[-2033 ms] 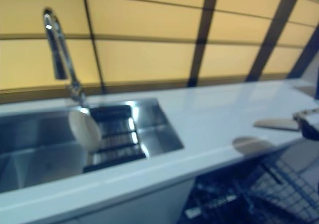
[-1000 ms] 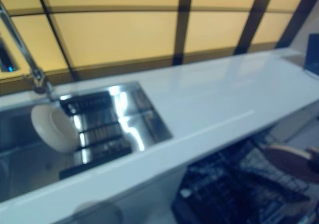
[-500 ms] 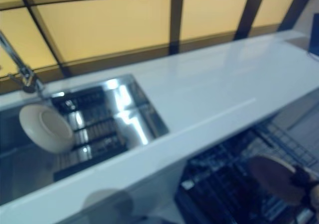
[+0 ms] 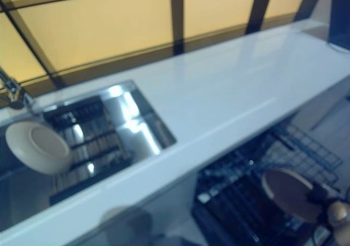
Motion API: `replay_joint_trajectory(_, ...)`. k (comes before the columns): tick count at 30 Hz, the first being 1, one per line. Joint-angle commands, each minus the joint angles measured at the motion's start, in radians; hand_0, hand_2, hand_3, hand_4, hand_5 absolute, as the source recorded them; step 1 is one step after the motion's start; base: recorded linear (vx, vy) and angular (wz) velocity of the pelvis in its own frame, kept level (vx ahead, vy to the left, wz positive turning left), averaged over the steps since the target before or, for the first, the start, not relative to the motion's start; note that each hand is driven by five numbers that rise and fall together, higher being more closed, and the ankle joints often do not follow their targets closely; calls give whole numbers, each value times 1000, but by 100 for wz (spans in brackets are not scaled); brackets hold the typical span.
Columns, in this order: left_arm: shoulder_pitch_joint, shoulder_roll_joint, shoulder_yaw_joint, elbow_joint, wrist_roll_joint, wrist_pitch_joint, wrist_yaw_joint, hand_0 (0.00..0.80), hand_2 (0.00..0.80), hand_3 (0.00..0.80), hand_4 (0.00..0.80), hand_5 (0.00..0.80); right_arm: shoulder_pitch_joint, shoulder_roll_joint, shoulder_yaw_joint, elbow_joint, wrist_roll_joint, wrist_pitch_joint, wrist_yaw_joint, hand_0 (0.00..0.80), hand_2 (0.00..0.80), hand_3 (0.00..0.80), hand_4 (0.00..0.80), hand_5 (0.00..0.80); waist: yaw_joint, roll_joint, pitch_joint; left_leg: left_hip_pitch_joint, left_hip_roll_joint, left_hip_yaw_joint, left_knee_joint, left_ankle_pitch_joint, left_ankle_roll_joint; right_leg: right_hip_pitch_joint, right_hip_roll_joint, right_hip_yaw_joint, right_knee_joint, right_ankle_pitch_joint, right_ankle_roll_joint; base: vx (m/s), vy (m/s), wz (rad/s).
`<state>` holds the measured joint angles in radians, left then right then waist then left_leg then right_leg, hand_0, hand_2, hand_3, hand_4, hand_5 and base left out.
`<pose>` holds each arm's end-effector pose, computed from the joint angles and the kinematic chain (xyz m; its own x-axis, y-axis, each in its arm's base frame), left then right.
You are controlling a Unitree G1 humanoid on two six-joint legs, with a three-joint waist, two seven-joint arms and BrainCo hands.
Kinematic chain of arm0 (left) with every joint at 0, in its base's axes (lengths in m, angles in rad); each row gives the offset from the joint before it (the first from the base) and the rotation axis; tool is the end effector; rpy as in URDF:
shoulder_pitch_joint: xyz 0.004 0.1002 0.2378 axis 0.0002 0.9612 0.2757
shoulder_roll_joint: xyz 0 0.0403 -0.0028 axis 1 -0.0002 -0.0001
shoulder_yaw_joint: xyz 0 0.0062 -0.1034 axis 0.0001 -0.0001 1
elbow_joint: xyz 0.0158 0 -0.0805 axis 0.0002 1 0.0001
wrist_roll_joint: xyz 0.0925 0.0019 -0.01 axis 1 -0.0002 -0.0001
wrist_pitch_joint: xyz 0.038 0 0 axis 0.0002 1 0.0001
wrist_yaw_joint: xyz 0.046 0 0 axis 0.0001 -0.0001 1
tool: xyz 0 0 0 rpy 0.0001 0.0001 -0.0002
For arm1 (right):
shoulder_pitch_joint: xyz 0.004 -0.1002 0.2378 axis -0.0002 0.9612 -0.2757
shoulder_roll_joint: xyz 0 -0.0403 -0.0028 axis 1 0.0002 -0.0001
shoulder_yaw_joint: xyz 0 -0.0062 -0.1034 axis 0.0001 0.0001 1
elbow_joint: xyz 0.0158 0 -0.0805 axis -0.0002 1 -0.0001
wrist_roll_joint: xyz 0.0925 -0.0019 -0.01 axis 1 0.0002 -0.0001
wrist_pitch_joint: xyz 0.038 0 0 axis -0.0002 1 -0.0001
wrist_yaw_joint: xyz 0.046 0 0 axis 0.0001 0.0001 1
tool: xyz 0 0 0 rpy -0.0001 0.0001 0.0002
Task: Take plates into dishwasher
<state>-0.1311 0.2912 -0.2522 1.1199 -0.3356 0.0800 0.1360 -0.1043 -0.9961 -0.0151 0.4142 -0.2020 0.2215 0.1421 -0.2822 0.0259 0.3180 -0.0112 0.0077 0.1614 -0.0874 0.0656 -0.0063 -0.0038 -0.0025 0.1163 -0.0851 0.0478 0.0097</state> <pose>0.1289 0.2242 -0.0898 0.4581 0.2731 -0.8459 -0.0966 0.9613 0.2581 0.1934 -0.3711 0.1154 0.8376 -0.4430 -0.3197 -0.1039 0.4454 -0.8893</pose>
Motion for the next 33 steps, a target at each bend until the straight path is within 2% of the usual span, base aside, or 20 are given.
replay_joint_trajectory(1, -30, 3, 21, 48, 15, -14, -4, 0, 0, 0, 0, 0, -42, 14, 23, -14, 26, 6, -8, 800, 800, 800, 800, 800, 29, -31, -53, 63, 37, 8, 0, -60, -52, -74, -70, 12, 33, 63, 109, 0, 0, 0)
replay_joint_trajectory(13, -48, -7, -14, 42, -2, -12, 0, 0, 0, 0, 0, 0, -143, 47, 119, 74, 36, 26, -29, 800, 800, 800, 800, 800, 53, -5, -41, 56, 28, -8, 0, -54, -58, -77, -84, 4, 32, 64, 109, 0, 0, 0)
replay_joint_trajectory(18, -55, -10, -33, 43, -15, -17, -8, 0, 0, 0, 0, 0, -201, 81, 188, 152, 30, 40, -36, 800, 800, 800, 800, 800, 69, 16, -36, 51, 20, -21, 0, -51, -61, -76, -94, -1, 30, 64, 108, -1, 9, 2)
replay_joint_trajectory(33, -84, -26, -78, 57, -23, -30, -17, 0, 0, 0, 0, 0, -326, 190, 310, 412, 45, 15, -79, 800, 800, 800, 800, 800, 118, 62, -34, 35, -1, -57, 0, -39, -63, -76, -116, -19, 24, 68, 108, -9, 1, 6)
